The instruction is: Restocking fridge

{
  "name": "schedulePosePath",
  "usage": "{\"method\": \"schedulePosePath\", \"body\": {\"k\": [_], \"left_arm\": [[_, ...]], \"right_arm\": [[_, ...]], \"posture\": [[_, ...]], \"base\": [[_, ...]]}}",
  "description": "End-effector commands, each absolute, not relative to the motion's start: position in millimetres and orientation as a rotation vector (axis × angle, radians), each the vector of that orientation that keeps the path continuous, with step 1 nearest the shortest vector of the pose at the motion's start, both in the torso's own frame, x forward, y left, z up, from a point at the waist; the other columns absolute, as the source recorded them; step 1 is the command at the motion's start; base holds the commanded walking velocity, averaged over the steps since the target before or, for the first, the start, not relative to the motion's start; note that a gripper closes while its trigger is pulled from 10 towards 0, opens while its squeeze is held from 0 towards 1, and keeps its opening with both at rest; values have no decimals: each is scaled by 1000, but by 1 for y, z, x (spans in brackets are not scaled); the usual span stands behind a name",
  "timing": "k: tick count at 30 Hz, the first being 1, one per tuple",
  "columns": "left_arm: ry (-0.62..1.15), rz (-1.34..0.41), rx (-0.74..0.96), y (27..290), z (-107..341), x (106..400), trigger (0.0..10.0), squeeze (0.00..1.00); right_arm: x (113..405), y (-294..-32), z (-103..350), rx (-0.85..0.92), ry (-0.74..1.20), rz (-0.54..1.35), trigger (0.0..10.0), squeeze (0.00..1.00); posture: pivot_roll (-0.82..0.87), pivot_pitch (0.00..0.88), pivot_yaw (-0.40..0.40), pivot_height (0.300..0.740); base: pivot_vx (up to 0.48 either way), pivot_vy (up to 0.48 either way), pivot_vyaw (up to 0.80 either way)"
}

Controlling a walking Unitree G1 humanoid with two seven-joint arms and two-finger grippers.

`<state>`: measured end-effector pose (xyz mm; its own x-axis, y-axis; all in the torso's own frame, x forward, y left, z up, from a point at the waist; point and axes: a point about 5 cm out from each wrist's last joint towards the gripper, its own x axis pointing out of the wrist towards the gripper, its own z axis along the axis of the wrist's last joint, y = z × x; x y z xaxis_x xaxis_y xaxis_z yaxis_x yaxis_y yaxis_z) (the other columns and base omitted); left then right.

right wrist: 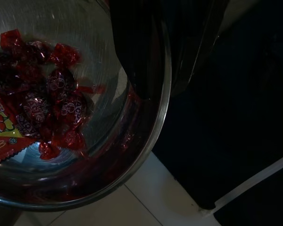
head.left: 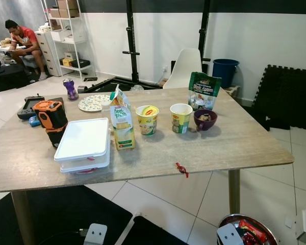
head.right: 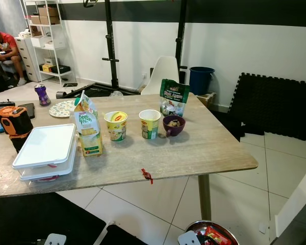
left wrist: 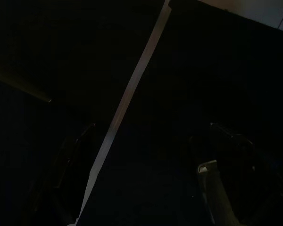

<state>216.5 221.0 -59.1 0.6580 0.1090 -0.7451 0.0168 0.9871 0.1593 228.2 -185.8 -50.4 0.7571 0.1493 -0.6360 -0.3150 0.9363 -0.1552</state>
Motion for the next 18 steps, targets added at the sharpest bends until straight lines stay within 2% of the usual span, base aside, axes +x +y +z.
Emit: {"method": "schedulePosePath", "body": {"k": [1, 18], "left_arm": [[889, 73, 140, 220, -66, 206, 10000, 0], [891, 68, 121, 221, -67, 204, 10000, 0]], "right_arm": [[228, -187, -51, -258, 686, 266, 10000, 0], [219, -192, -59, -200, 768, 251, 10000, 0]], "posture": [[-42, 57, 5, 740], [-50, 69, -1, 740]], "base": [[0, 0, 0], [0, 0, 0]]}}
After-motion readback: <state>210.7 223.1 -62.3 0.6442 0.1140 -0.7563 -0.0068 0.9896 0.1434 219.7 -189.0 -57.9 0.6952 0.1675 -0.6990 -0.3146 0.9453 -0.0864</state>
